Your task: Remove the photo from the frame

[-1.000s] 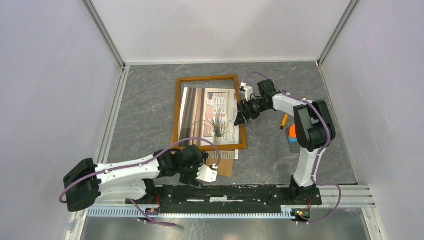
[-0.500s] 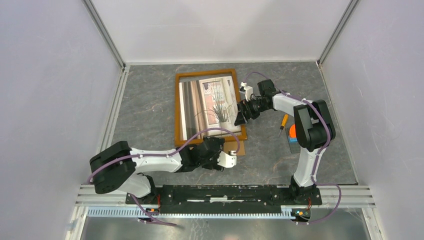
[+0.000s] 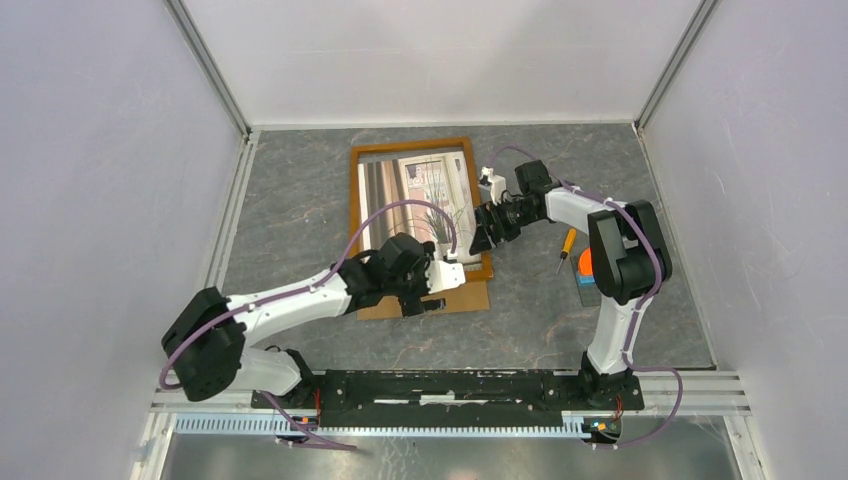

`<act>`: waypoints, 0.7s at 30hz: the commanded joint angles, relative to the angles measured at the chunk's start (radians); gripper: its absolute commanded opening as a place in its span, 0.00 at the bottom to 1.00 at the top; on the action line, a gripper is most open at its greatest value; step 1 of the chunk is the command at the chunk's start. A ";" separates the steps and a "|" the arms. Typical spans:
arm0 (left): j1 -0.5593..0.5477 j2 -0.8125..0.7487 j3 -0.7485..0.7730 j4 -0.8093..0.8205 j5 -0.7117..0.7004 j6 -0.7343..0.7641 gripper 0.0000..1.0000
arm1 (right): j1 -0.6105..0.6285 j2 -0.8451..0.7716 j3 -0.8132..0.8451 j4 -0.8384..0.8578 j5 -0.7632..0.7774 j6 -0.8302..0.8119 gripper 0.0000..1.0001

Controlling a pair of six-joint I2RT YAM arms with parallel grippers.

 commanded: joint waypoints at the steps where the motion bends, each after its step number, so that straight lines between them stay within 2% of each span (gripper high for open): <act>1: 0.060 0.108 0.103 -0.093 0.081 -0.106 0.93 | -0.007 -0.042 -0.026 -0.069 0.025 0.007 0.90; 4: 0.081 0.188 0.175 -0.132 0.094 -0.116 0.86 | -0.035 -0.066 -0.035 -0.067 0.020 0.010 0.90; 8: 0.107 0.265 0.226 -0.128 0.079 -0.144 0.83 | -0.075 -0.103 -0.056 -0.061 0.008 0.013 0.90; 11: 0.124 0.320 0.258 -0.134 0.017 -0.142 0.78 | -0.092 -0.128 -0.082 -0.064 0.014 0.004 0.90; 14: 0.146 0.352 0.267 -0.134 -0.035 -0.121 0.76 | -0.104 -0.138 -0.115 -0.070 0.019 -0.008 0.85; 19: 0.154 0.373 0.255 -0.115 -0.099 -0.079 0.73 | -0.112 -0.143 -0.163 -0.064 0.053 -0.021 0.72; 21: 0.155 0.384 0.255 -0.114 -0.105 -0.080 0.68 | -0.111 -0.144 -0.182 -0.050 0.058 -0.015 0.68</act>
